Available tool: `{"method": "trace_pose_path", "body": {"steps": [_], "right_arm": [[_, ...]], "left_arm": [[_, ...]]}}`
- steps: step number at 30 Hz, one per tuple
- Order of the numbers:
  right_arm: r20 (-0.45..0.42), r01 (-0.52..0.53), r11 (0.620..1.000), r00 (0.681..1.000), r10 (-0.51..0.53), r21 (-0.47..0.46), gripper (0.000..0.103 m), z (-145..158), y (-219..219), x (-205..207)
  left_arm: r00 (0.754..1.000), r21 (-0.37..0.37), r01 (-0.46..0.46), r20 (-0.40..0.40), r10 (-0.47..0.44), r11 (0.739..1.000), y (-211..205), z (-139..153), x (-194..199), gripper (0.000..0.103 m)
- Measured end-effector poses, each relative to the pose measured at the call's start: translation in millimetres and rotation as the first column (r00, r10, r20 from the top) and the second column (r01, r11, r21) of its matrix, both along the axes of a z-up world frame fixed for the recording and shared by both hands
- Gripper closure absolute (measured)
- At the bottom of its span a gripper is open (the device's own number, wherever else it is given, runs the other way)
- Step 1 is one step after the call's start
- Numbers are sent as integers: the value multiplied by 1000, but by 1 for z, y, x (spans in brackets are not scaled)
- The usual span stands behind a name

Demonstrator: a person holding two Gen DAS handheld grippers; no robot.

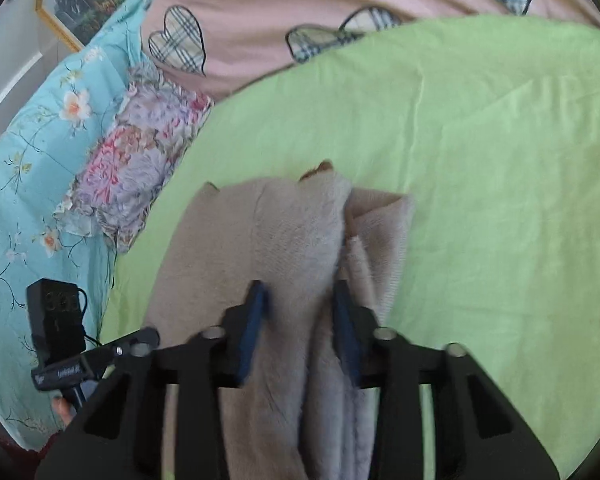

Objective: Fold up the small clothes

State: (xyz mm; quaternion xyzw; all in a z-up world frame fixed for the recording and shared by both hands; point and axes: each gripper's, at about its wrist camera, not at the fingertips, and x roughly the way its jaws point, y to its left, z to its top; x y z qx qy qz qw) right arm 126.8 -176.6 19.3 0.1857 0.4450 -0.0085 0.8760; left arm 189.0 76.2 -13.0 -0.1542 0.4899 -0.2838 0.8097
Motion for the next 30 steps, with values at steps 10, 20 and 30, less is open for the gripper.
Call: {"method": "trace_pose_path", "body": {"steps": [10, 20, 30], "right_arm": [[27, 2, 996, 1000, 1, -87, 94, 21, -25, -16], [6, 63, 996, 998, -62, -60, 96, -1, -48, -13], [101, 80, 997, 992, -78, -17, 67, 31, -32, -76]], "left_arm": [[998, 45, -27, -54, 29, 999, -5, -1, 68, 28], [995, 156, -94, -25, 99, 983, -24, -16, 153, 88], [994, 101, 1, 108, -12, 995, 19, 39, -3, 55]]}}
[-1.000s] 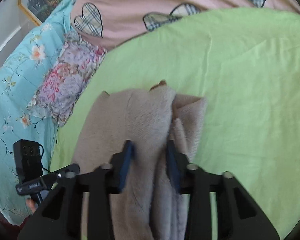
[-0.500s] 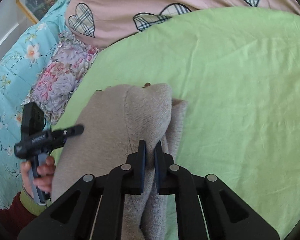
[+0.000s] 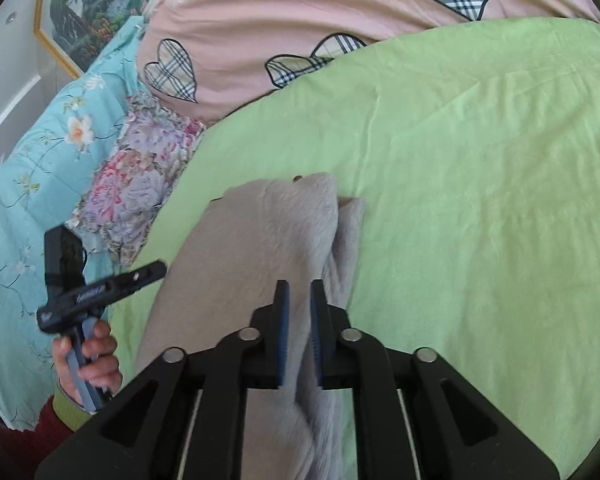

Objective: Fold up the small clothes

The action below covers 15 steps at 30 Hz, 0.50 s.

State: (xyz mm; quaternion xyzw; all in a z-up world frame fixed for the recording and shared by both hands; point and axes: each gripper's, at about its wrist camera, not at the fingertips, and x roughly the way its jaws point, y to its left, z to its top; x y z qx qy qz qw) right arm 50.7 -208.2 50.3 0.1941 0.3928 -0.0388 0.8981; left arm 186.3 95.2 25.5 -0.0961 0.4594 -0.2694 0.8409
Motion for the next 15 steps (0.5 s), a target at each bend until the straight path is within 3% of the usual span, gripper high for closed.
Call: {"method": "trace_pose_path", "body": {"steps": [2, 8, 13, 15], "right_arm": [[19, -5, 1000, 1000, 5, -5, 53, -3, 8, -23], [15, -11, 1000, 1000, 10, 12, 53, -18, 37, -71], [-12, -18, 1000, 1000, 18, 11, 53, -34, 46, -73], [-12, -26, 1000, 1000, 26, 4, 55, -38, 51, -71]], "left_arm": [[1000, -2, 13, 28, -13, 1000, 11, 4, -41, 52], [994, 50, 71, 83, -75, 996, 22, -13, -131, 50], [986, 122, 92, 127, -108, 988, -2, -31, -148, 48], [985, 198, 53, 153, -84, 979, -12, -41, -144, 48]]}}
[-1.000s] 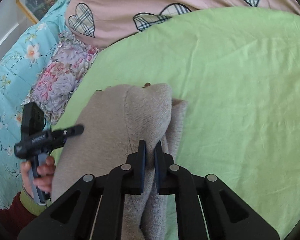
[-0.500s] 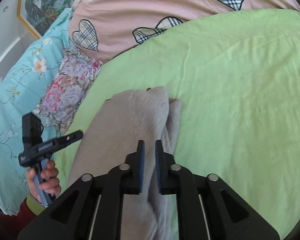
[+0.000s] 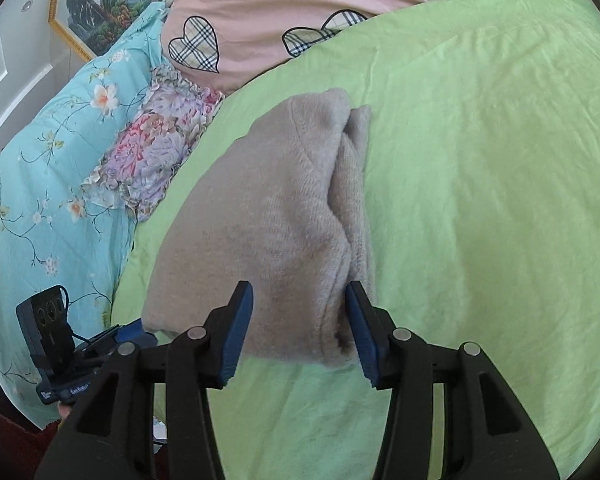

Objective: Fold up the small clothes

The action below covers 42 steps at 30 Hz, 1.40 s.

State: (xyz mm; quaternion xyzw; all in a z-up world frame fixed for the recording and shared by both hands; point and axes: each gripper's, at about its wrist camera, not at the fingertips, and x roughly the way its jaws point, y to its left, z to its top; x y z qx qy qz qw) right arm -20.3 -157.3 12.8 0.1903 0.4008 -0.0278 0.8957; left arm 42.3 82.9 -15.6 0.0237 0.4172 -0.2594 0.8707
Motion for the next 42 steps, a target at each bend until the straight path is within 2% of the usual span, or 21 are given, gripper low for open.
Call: {"method": "trace_pose_path", "body": {"steps": [1, 2, 3, 4, 5, 6, 7, 8, 11, 16, 18, 19, 21, 25, 28, 31, 34, 35, 36, 39, 42], "right_arm": [[0, -2, 1000, 1000, 2, -1, 56, -2, 2, 1], [3, -4, 1000, 1000, 4, -3, 64, -3, 4, 2], [0, -8, 1000, 1000, 8, -6, 80, -4, 6, 3], [-4, -9, 1000, 1000, 9, -6, 90, -5, 6, 5], [-2, -5, 1000, 1000, 5, 3, 95, -5, 5, 5], [5, 2, 1000, 1000, -2, 3, 95, -3, 4, 4], [23, 15, 1000, 1000, -15, -5, 96, 2, 4, 1], [61, 21, 1000, 998, -21, -9, 96, 13, 2, -5], [86, 10, 999, 996, -6, -47, 96, 29, 0, -14], [14, 21, 994, 1000, -20, -103, 97, 13, 0, -16], [-49, 31, 983, 998, -40, -179, 97, -4, -2, -13], [-74, 36, 982, 996, -51, -186, 97, -15, -6, -12], [-76, 58, 990, 995, -68, -126, 97, -23, -15, -13], [-86, 49, 984, 994, -65, -170, 97, -22, -10, -9], [-98, 39, 981, 993, -59, -192, 96, -24, -7, -6], [-107, 30, 976, 993, -54, -215, 96, -24, -4, -7], [-116, 40, 980, 991, -64, -196, 94, -22, -4, -10], [-121, 40, 981, 991, -64, -191, 93, -18, -4, -12], [-124, 42, 981, 990, -66, -188, 87, -14, -4, -15], [-80, 84, 982, 992, -98, -171, 78, 9, -9, -27], [-20, 99, 984, 994, -104, -150, 75, 30, -14, -20]], "left_arm": [[1000, 30, -18, 3, 18, 999, -4, -5, 4, 48], [999, 39, -50, -1, 50, 998, -4, -10, 7, 48], [998, 35, -60, -4, 60, 998, -4, -13, 10, 48], [997, 36, -75, -4, 76, 997, -2, -14, 12, 57], [994, 25, -106, -9, 107, 994, 2, -12, 13, 72], [992, -7, -126, -23, 126, 992, 8, -9, 14, 79], [987, -43, -160, -25, 159, 986, 15, -3, 13, 85], [980, -66, -198, -9, 198, 978, 21, 4, 9, 86], [976, -43, -215, 23, 216, 976, 18, 9, 0, 94], [977, 43, -212, -25, 213, 976, 5, -7, -5, 95], [977, 40, -208, -37, 209, 977, 7, -12, -4, 95], [978, 43, -205, -34, 207, 978, 7, -13, -5, 95], [979, 53, -200, -26, 201, 978, 4, -14, -7, 96], [980, 67, -194, -26, 196, 979, 1, -16, -6, 96], [980, 38, -190, -55, 192, 981, 7, -17, -2, 96], [986, 20, -149, -70, 151, 989, 11, -15, -4, 95], [989, -18, -97, -117, 94, 995, 21, -13, -8, 95], [989, -36, -84, -128, 78, 996, 26, -11, -10, 95], [989, -56, -69, -136, 61, 996, 32, -8, -12, 95], [993, -100, -50, -115, 38, 994, 46, 11, -12, 95], [997, -130, -45, -74, 35, 991, 46, 31, 1, 95]]}}
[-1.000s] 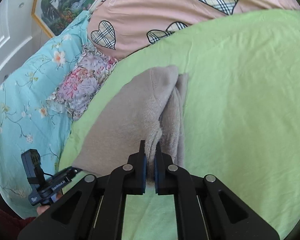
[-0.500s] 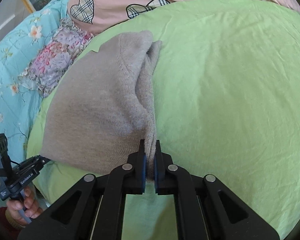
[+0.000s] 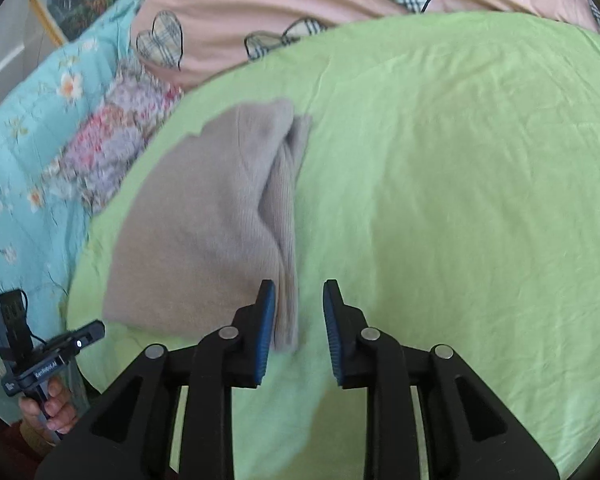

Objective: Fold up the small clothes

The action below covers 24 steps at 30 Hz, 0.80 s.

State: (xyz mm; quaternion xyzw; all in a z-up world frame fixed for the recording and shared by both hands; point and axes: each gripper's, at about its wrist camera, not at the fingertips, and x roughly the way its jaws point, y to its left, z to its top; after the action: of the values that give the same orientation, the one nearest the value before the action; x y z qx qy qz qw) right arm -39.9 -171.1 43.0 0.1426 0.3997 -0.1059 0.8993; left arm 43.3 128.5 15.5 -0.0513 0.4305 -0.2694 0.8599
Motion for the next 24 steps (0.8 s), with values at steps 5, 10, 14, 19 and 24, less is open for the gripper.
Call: {"method": "trace_pose_path", "body": {"steps": [5, 10, 14, 19, 24], "right_arm": [[76, -30, 999, 997, 27, 42, 65, 11, -5, 44], [34, -45, 989, 999, 40, 143, 65, -11, -19, 87], [1, -54, 980, 998, 55, 192, 90, -25, -24, 100], [39, -81, 993, 996, 78, 91, 91, -10, -19, 93], [-20, -45, 996, 999, 47, 80, 91, -47, -35, 98]], "left_arm": [[1000, -80, 16, 22, -15, 997, -14, 17, 26, 93], [998, -76, 67, 4, -67, 995, -39, 7, 38, 92], [996, -71, 88, -15, -89, 994, -51, 0, 41, 92], [988, -36, 152, -17, -153, 988, -65, -9, 43, 86], [984, -29, 146, -103, -148, 989, -66, -47, 49, 94]]}}
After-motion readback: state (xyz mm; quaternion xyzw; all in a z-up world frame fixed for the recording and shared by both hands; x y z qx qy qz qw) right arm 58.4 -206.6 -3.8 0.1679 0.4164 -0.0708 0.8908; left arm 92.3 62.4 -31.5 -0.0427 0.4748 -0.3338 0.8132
